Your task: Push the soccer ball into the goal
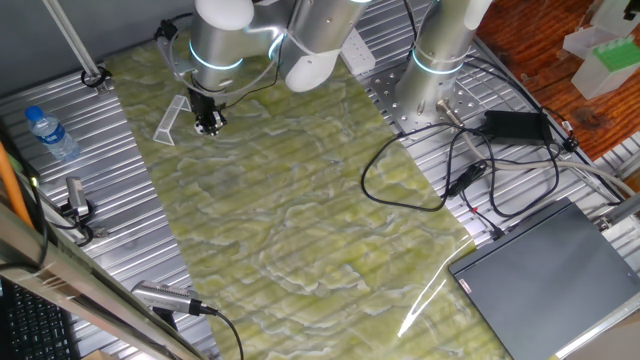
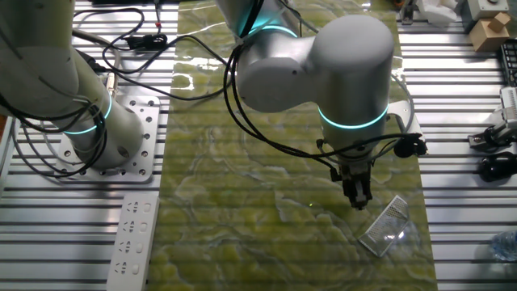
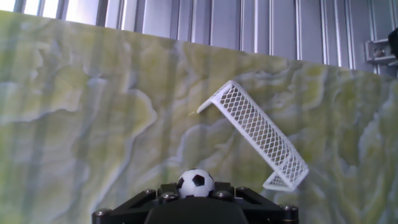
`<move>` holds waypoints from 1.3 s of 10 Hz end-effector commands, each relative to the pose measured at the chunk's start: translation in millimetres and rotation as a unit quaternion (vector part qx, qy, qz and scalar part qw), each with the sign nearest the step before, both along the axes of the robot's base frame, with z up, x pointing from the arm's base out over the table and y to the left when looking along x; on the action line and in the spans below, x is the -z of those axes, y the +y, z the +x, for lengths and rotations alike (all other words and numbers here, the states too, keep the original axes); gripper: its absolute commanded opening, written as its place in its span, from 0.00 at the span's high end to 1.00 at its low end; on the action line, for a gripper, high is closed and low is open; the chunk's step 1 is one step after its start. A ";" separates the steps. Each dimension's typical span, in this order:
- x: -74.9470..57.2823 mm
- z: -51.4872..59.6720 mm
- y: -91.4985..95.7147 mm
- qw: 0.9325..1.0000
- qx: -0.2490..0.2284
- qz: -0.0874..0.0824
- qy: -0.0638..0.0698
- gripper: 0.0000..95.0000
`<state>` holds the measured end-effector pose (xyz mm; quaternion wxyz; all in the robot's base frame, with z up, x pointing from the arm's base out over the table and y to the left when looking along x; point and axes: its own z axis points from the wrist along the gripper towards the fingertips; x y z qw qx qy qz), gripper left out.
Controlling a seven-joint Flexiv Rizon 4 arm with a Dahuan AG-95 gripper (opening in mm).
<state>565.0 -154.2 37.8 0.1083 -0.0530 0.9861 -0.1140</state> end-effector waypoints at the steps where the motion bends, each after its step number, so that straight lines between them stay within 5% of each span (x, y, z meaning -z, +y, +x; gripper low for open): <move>1: -1.1 2.1 -5.1 1.000 -0.006 -0.003 0.000 0.80; 13: 0.0 11.8 -26.2 0.999 -0.035 -0.017 -0.008 0.80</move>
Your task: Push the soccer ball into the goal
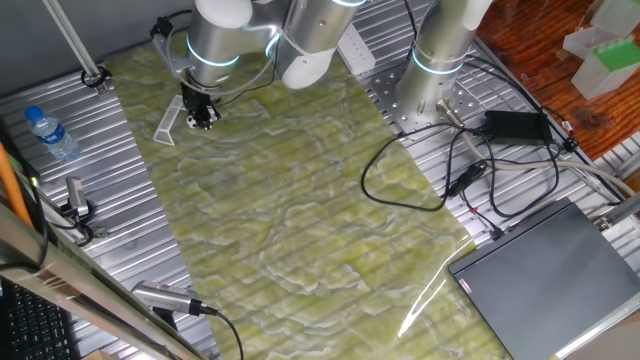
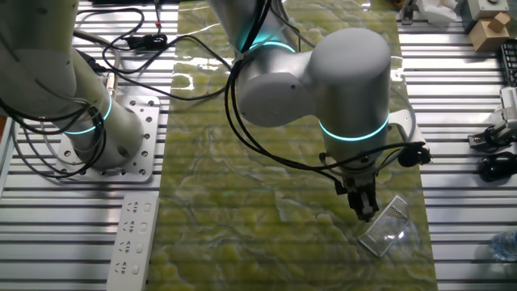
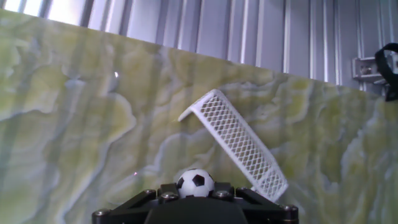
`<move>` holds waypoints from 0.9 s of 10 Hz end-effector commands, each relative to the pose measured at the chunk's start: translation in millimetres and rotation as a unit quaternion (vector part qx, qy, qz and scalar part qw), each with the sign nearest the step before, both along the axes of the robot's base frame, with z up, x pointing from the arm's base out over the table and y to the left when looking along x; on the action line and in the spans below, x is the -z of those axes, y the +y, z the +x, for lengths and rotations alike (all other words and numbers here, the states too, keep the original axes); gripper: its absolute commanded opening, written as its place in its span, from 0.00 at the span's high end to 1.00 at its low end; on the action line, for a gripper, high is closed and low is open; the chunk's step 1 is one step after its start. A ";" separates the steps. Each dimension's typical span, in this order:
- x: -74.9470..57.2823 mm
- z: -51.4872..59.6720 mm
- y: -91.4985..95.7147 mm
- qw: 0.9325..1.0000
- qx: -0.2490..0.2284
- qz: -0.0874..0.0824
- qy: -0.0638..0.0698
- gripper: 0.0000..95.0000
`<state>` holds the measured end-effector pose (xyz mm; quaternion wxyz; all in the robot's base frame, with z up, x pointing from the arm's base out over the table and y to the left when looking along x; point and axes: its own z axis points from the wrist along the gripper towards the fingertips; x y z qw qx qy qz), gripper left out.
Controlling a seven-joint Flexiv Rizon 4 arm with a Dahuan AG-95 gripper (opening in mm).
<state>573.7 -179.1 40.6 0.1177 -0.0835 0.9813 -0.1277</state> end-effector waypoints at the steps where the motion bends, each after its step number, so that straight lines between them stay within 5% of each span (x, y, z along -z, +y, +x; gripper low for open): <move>1: 2.5 4.8 -4.0 1.000 -0.015 -0.001 -0.002 0.80; 2: 1.9 6.0 -7.1 1.000 -0.022 -0.003 -0.002 0.60; 6: 0.3 7.3 -9.5 1.000 -0.030 -0.006 0.001 0.60; 8: 0.3 7.1 -9.5 1.000 -0.015 0.019 0.002 0.60; 9: 0.4 7.0 -9.5 0.999 -0.001 0.038 0.007 0.80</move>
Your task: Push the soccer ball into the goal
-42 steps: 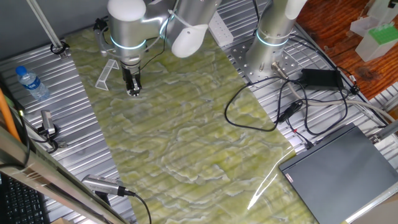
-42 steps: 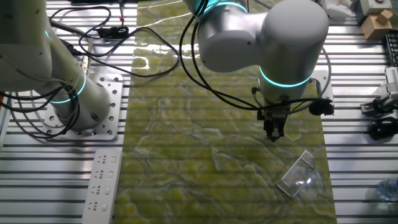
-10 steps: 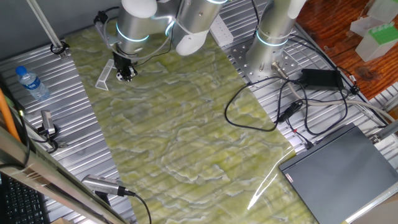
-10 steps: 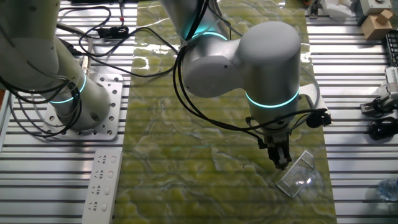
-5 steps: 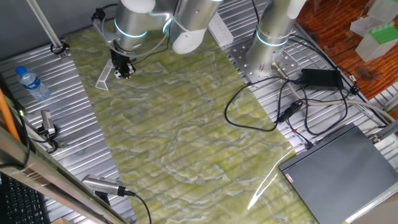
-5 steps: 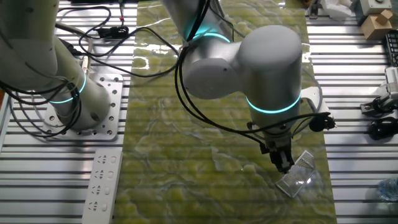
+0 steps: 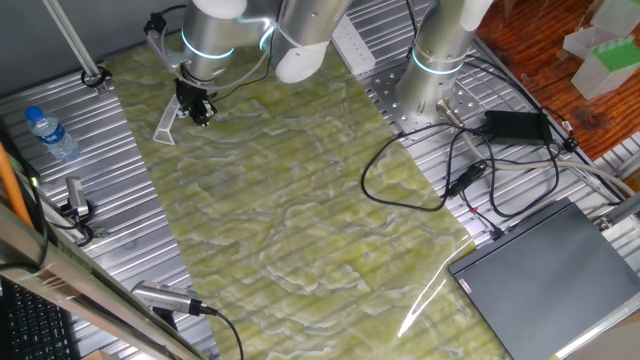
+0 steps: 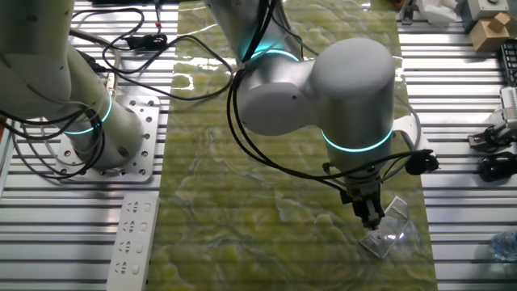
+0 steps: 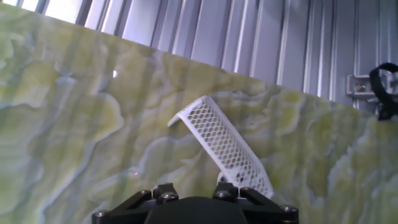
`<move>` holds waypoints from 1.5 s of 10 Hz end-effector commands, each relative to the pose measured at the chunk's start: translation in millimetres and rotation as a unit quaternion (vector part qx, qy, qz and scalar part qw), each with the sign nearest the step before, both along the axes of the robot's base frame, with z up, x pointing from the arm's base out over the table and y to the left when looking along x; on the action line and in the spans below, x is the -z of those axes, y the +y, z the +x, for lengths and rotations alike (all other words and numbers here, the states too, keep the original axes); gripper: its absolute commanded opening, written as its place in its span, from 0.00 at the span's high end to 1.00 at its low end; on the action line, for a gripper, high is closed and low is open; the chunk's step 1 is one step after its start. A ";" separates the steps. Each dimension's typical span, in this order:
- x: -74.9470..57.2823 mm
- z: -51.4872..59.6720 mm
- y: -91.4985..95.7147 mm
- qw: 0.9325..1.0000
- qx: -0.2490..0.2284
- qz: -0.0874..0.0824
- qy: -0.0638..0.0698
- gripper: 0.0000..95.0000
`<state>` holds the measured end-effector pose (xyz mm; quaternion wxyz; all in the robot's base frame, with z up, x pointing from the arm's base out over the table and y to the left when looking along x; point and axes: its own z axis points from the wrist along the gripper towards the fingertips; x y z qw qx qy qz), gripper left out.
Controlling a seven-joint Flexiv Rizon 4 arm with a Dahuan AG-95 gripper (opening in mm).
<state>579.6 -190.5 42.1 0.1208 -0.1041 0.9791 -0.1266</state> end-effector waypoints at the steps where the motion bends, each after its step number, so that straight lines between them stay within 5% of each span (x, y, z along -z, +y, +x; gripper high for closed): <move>1: 2.2 0.3 2.1 0.998 0.029 0.053 0.011 0.80; 3: 3.6 -3.8 3.2 0.996 0.044 0.080 0.016 0.80; 4: 4.0 -4.7 3.5 0.995 0.049 0.091 0.017 1.00; 7: 2.2 -6.9 3.7 0.991 0.062 0.117 0.025 1.00; 15: -12.0 -3.5 23.2 0.989 0.070 0.121 0.047 1.00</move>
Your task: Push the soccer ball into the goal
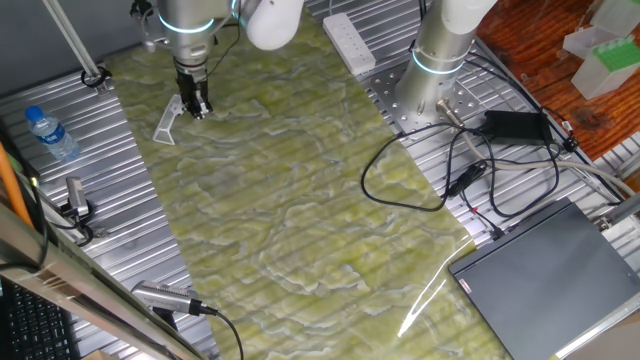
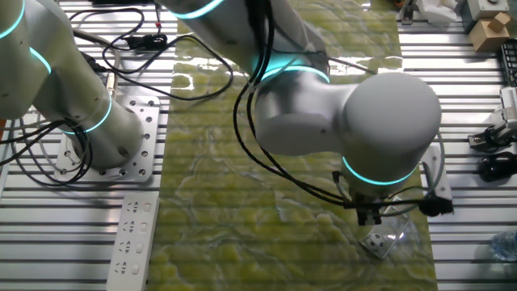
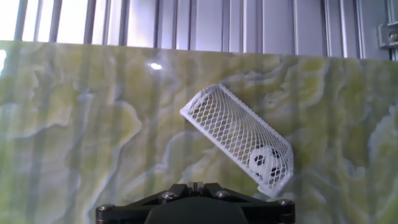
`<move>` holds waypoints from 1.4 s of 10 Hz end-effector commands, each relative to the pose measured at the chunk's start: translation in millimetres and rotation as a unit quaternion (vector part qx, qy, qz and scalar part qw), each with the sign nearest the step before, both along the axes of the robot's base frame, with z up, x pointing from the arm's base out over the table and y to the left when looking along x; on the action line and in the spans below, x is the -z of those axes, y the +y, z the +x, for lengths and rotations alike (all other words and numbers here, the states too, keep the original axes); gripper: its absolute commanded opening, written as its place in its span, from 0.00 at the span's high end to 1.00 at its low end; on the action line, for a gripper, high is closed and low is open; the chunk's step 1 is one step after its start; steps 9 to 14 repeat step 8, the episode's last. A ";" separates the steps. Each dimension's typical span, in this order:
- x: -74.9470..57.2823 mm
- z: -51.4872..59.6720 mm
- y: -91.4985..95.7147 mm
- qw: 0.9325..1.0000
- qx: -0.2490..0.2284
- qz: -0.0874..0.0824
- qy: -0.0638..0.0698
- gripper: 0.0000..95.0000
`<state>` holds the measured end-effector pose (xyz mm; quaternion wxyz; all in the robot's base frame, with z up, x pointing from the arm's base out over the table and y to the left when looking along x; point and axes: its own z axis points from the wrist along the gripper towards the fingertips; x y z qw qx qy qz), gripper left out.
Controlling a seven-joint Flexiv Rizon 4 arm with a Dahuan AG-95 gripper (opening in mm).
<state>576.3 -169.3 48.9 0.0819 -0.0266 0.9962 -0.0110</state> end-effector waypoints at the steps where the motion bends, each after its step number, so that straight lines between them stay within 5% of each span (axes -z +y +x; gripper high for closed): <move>1: -8.2 2.6 7.5 1.000 -0.001 -0.001 0.010 1.00; 14: -7.4 -1.4 16.8 0.999 -0.039 -0.002 0.019 1.00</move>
